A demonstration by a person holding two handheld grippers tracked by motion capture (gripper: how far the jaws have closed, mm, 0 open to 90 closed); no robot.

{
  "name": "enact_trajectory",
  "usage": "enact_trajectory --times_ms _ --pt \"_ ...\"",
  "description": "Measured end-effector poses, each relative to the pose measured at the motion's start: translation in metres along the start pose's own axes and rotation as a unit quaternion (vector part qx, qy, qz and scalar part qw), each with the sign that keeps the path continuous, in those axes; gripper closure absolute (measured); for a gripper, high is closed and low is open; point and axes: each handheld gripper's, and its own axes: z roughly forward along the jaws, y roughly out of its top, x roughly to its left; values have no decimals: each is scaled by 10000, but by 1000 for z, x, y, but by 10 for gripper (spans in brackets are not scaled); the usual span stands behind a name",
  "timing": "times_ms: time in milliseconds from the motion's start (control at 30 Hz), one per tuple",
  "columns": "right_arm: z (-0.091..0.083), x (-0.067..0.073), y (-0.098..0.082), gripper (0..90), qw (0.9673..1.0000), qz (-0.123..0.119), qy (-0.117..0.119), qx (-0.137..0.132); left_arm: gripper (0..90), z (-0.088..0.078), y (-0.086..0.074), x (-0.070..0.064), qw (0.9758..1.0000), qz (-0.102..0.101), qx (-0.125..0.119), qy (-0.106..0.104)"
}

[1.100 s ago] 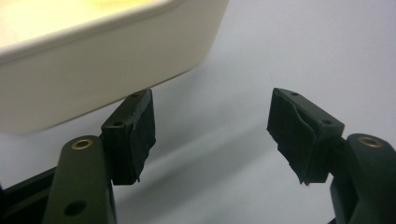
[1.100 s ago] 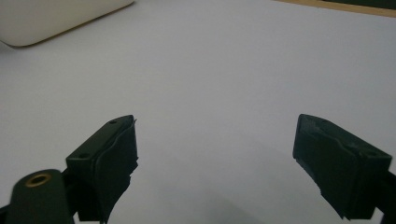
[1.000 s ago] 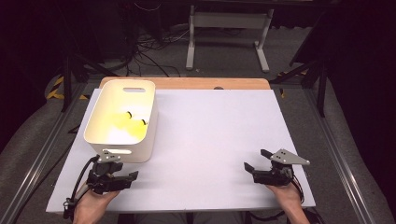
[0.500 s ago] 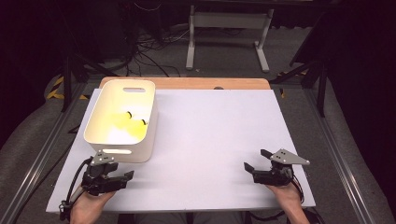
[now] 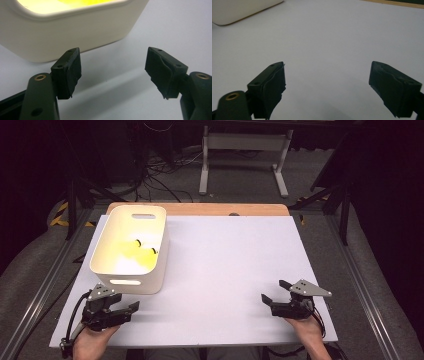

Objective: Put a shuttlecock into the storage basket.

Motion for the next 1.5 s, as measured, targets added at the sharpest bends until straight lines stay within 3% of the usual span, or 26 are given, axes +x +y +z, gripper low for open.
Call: enact_trajectory --times_ms 233,600,967,1333,1500 --pt "0 0 0 141 10000 9 -4 -6 277 0 -3 4 9999 -105 -110 41" --pt "-1 0 0 141 10000 19 -12 -9 266 2 -7 6 9998 -58 -171 100" --pt "-1 -1 0 141 10000 21 -14 -28 241 0 -10 9 9991 -113 -417 40" --pt "-1 -1 0 141 10000 18 -22 -38 231 0 -12 9 9986 -52 -512 77" --pt "-1 -1 0 141 10000 19 -19 -45 233 -1 -13 11 9975 -75 -694 72"
